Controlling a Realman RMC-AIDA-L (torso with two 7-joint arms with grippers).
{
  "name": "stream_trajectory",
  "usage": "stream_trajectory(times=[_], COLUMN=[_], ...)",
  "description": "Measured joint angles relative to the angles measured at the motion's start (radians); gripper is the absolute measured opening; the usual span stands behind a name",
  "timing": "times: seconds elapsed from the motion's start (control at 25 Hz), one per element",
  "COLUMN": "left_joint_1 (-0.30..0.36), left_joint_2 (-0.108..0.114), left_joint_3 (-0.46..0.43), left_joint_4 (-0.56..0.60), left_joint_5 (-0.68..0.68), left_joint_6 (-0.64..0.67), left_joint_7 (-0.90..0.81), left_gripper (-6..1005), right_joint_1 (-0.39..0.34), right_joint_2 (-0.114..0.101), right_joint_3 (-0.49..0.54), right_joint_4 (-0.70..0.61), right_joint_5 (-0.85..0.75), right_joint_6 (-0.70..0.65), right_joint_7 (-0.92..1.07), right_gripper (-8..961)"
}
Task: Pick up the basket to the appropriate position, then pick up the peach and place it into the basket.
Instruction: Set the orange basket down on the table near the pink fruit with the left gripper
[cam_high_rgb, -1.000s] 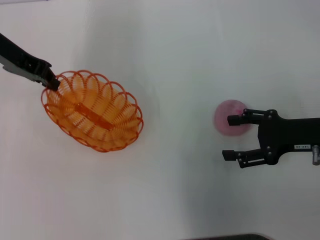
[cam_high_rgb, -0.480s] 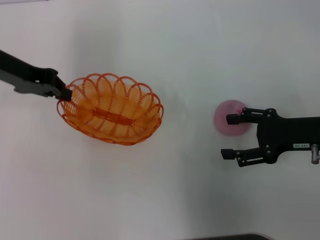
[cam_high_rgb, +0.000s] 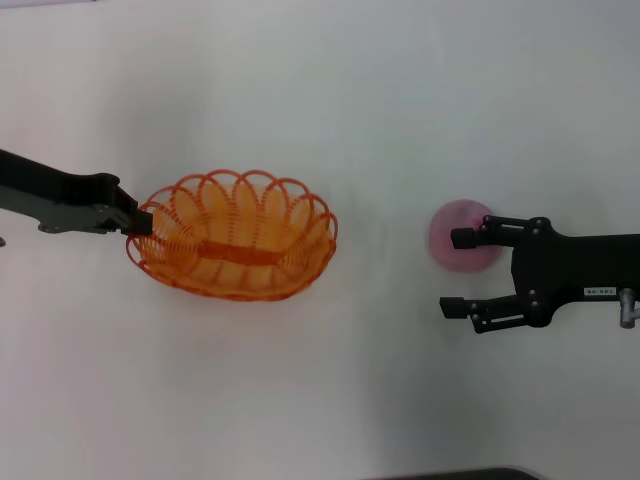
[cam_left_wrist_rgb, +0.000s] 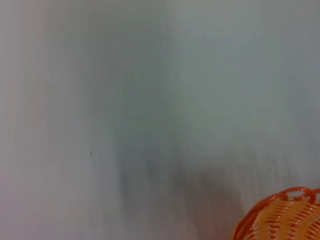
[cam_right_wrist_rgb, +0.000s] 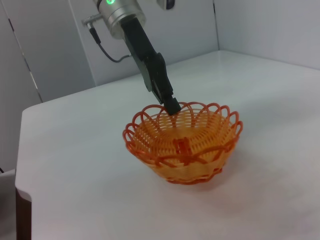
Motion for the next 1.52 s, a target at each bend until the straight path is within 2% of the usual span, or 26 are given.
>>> stream_trajectory(times=[0.04, 0.08, 0.12, 0.28, 0.56, 0.84, 1.08, 1.52], left_joint_1=[0.012, 0.012, 0.045, 0.078, 0.122, 0.169, 0.194, 0.202], left_joint_2=[-0.011, -0.011, -0.039, -0.063, -0.08, -0.115, -0.12, -0.123], left_joint_3=[-0.006, -0.006, -0.012, -0.012, -0.011, 0.006, 0.051, 0.064], left_joint_4=[0.025, 0.025, 0.084, 0.119, 0.126, 0.198, 0.207, 0.211], left_joint_5=[-0.004, -0.004, -0.029, -0.05, -0.096, -0.109, -0.112, -0.122], left_joint_6=[0.0, 0.0, 0.0, -0.005, -0.014, -0.045, -0.089, -0.111], left_joint_7=[-0.003, -0.003, -0.009, -0.013, -0.012, -0.017, -0.031, -0.033], left_gripper=[55, 54, 54, 54, 55, 55, 54, 54], right_joint_1=[0.001, 0.001, 0.001, 0.001, 0.001, 0.0, 0.0, 0.004], right_joint_2=[0.0, 0.0, 0.0, 0.0, 0.0, 0.0, 0.0, 0.006], right_joint_3=[0.0, 0.0, 0.0, 0.0, 0.0, 0.0, 0.0, 0.0], right_joint_4=[0.0, 0.0, 0.001, 0.002, 0.003, 0.004, 0.003, -0.002], right_joint_5=[0.0, 0.0, 0.0, 0.0, 0.0, 0.001, 0.001, 0.002], right_joint_6=[0.0, 0.0, 0.0, 0.001, 0.001, 0.001, 0.001, 0.001], right_joint_7=[0.0, 0.0, 0.0, 0.0, 0.0, 0.0, 0.0, 0.0], right_gripper=[944, 944, 944, 944, 944, 944, 944, 945])
